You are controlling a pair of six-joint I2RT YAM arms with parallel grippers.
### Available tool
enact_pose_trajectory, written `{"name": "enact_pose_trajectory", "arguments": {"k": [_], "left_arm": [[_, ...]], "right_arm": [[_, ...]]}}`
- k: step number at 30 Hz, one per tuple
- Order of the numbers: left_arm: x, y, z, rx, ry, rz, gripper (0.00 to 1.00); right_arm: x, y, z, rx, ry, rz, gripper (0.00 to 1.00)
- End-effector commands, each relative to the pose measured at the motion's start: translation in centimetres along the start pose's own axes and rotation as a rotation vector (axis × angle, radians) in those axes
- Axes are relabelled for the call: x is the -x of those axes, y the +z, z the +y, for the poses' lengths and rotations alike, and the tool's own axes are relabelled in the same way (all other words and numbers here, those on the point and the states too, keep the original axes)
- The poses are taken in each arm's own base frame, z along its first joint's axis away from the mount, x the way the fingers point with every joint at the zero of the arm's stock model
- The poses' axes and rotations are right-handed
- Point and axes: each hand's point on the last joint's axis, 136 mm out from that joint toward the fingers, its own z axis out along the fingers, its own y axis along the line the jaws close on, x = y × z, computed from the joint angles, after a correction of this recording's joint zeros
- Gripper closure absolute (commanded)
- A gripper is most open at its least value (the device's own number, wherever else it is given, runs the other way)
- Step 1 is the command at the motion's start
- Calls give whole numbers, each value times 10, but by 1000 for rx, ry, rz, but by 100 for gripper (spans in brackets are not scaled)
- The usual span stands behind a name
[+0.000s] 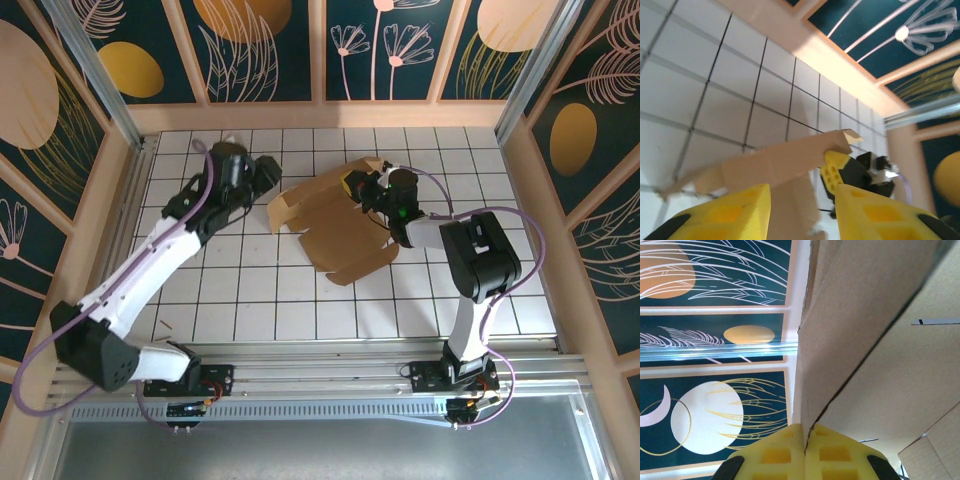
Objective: Fold the paper box
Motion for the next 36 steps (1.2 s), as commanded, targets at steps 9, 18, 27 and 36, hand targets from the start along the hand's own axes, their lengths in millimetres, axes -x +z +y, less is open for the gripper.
{"name": "enact_pose_trajectory", "arguments": {"k": [9,18,27,36], "left_arm": [[-48,79,6,-96,-123,160,62],[-54,108,11,-83,-90,169,54],[-63,129,34,-3,-62,176,42],[-70,150,17,-105,-90,205,51]], "right_arm": [[-9,5,-6,-12,2,30,100],[-11,3,-7,-22,0,38,100],[-12,3,-4,-19,-6,39,100],[-14,5,-7,-25,1,48,100]]}}
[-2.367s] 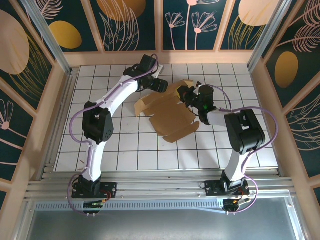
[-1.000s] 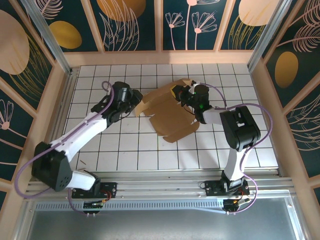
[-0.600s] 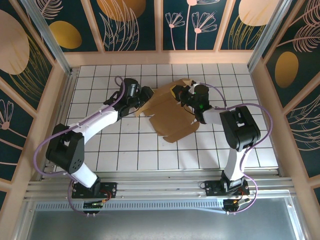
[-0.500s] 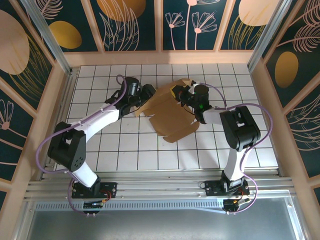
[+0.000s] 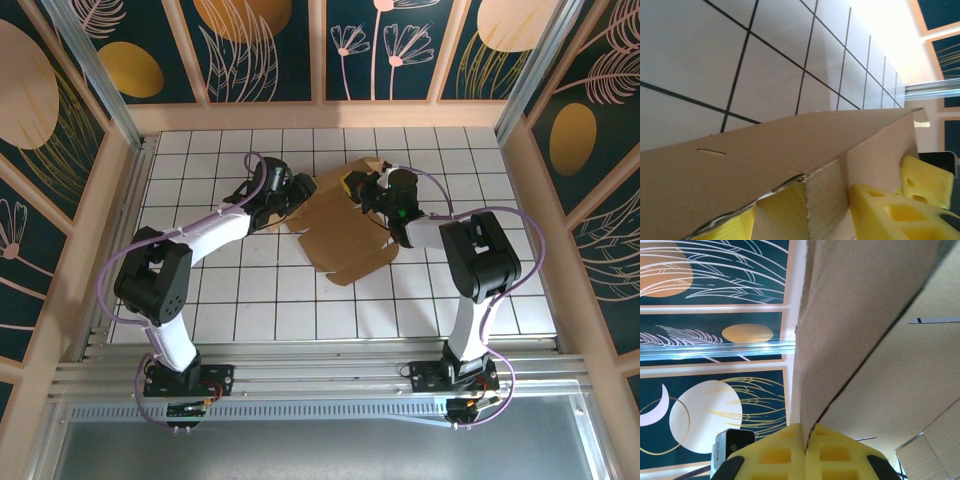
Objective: Fold the paper box
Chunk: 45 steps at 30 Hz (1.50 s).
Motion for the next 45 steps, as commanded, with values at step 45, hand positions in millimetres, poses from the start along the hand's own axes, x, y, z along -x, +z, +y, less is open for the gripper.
{"name": "enact_pose_trajectory", "arguments": {"k": [45], "left_arm": [[-79,-66,87,142,148,-4,62]], "right_arm": [[-14,1,-24,-67,-7,34,100]]}}
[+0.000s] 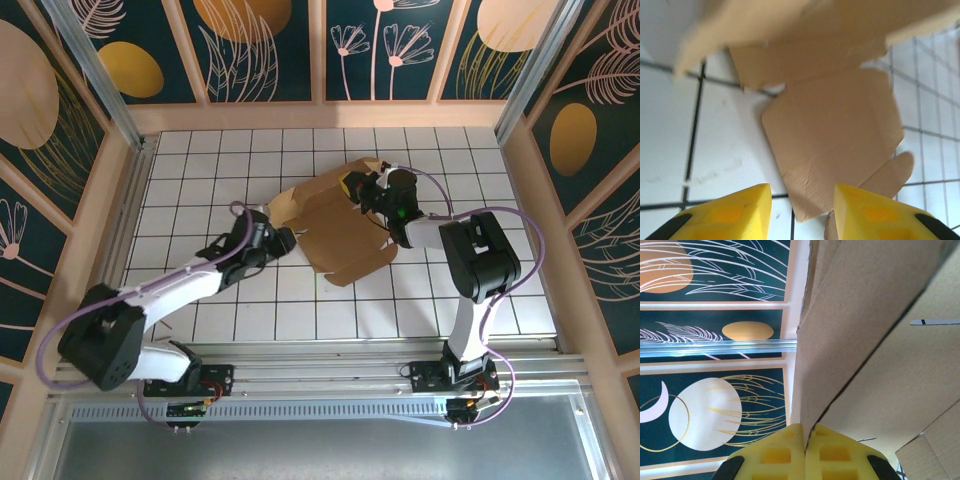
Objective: Fold the paper box
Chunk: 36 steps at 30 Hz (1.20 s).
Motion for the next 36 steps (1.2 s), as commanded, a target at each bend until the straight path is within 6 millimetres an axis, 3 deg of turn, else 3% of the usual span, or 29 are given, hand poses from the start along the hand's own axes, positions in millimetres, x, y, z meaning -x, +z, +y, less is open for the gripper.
{"name": "enact_pose_trajectory", "arguments": {"k": [1,9,21,28,36], "left_arm": [[10,17,8,57,-72,-72,61],[27,59,37,215,-63,-171,57],[53,86,42,254,-35,-231,53],[57,108,34,224,6,-172,54],[56,124,39,214,14,-139,54]], "right_arm": [[-11,-1,-25,-69,7,27,100],[-11,-2,-14,-61,-14,29,100],[-12,-5,-9,-57,-20,26,100],[-11,-5,-9,-57,-18,25,100],[-14,-6,-12,-62,-14,31,100]]}}
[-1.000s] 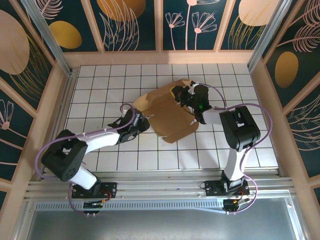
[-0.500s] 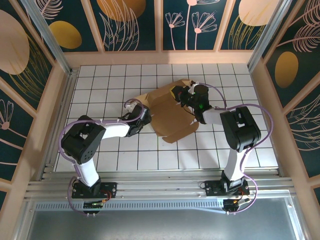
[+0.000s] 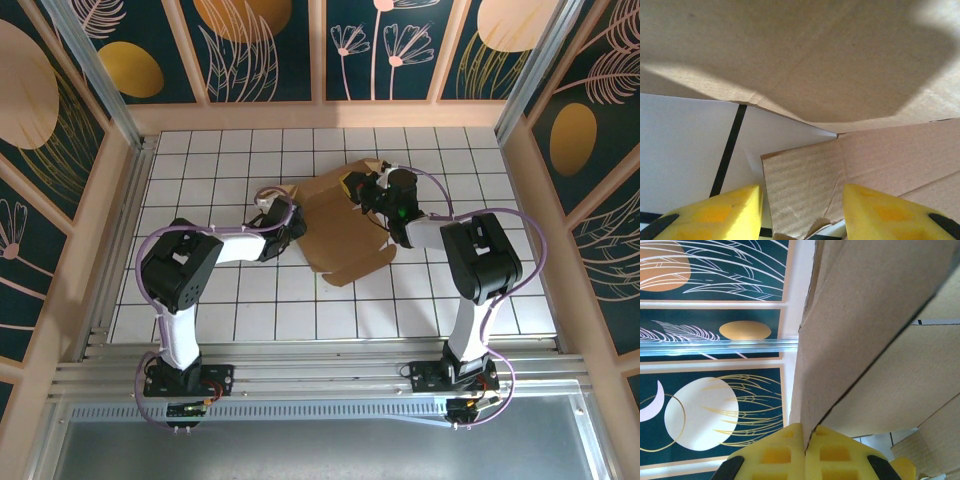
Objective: Fold the paper box
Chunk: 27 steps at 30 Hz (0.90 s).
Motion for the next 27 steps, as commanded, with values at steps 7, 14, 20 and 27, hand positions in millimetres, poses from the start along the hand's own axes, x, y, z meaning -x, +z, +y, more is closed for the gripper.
{"name": "enact_pose_trajectory", "arguments": {"k": [7,14,20,27], "left_arm": [[8,-6,-49,-263,75,-1,65],[17,-21,-72,-373,148,-33,76],[10,2,-78,-342,176,20,76],[-2,21,-70,-292,225,40,76]], "right_arm": [[-14,-4,-13,-50,-3,35,100],[-15,-3,-15,-54,2,37,100],[-17,-1,-17,-53,10,43,100],[-18,-2,-17,-53,12,46,100]]}}
